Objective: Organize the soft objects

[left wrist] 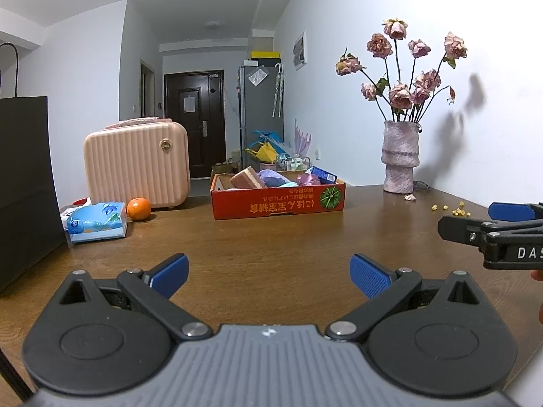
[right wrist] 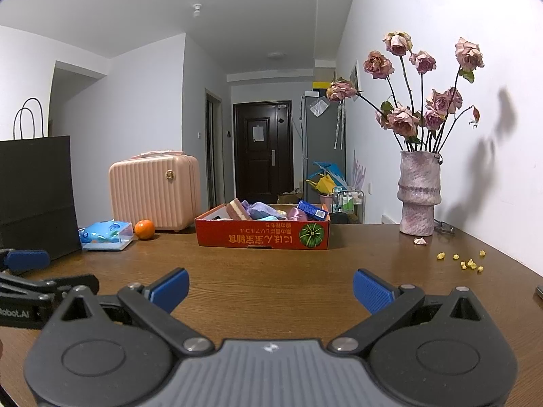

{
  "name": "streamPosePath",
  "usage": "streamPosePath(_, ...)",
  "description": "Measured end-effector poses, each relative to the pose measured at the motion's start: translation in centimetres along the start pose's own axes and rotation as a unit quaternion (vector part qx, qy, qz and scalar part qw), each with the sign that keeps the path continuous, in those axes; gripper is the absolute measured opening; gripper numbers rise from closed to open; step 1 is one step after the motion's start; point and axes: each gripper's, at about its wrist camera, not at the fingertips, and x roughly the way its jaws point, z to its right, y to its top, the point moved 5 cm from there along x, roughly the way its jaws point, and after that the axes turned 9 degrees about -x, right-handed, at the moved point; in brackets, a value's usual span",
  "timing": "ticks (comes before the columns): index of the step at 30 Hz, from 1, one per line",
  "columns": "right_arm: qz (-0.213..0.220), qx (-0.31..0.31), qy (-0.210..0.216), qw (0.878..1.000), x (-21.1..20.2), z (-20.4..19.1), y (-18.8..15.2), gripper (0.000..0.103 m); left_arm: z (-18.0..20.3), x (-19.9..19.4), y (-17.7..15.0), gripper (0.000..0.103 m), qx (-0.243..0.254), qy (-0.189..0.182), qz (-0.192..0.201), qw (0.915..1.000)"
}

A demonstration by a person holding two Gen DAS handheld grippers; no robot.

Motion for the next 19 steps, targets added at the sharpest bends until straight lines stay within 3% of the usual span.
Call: streamPosePath(19, -0.002, -0.001, -0.005, 1.0, 0.13, 0.24, 0.03, 0.103, -0.29, 0.08, -0.02, 0.103, 0.004, 0.005, 0.001, 1.0)
